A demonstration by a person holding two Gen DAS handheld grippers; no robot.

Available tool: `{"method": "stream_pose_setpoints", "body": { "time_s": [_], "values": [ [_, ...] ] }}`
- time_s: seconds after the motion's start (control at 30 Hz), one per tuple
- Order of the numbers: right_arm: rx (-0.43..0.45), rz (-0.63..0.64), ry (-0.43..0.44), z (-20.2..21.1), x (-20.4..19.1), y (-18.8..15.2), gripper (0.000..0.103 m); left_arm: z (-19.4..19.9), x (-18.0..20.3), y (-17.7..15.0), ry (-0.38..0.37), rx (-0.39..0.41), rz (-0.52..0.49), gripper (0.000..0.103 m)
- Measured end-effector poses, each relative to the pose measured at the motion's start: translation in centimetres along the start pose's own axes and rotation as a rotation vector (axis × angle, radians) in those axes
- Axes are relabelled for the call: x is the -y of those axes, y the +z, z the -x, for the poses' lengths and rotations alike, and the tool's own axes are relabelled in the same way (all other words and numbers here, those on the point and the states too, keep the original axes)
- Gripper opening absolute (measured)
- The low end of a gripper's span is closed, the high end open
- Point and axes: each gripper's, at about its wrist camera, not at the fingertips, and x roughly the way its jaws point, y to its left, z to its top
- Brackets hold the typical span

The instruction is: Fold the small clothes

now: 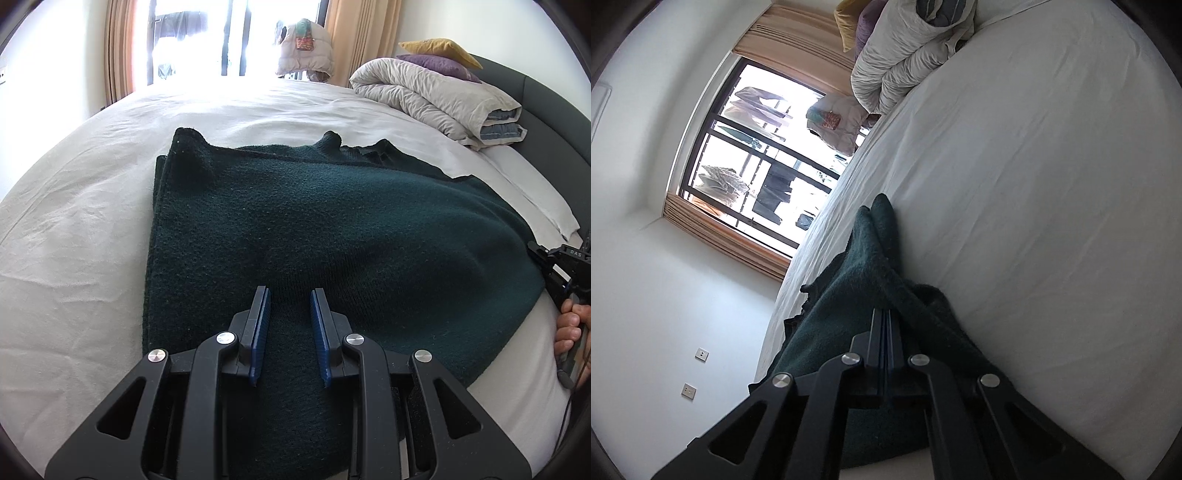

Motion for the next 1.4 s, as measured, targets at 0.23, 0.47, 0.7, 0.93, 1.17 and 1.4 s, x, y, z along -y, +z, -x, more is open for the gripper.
{"method": "stream_pose_setpoints", "body": {
  "time_s": [0.23,0.47,0.7,0.93,1.17,1.4],
  "values": [
    [0.006,0.001,0.006,1.6,0.6,-0.6,0.0,0.0,0.0,0.0,0.0,0.0,0.0,0.022],
    [0.005,0.005,-0.001,1.9,0.5,-0.5,0.0,0.0,0.0,0.0,0.001,0.001,-0.001,0.022],
    [0.057,0.215,-0.113,6.4,-5.8,-3.7,0.103,0.0,0.0,0.1,0.0,0.002,0.0,0.022],
    [0.011,0.324,-0.051,11.6,-10.2,-8.9,0.103,0.9,-0.9,0.3,-0.05,0.004,0.055,0.023],
    [-0.008,0.356,-0.023,13.8,-12.1,-10.3,0.102,6.3,-5.5,-3.4,-0.163,0.048,0.416,0.023],
    [-0.066,0.347,0.011,12.3,-13.0,-12.3,0.098,9.1,-7.4,-7.9,-0.366,0.109,0.743,0.068]
  ]
}}
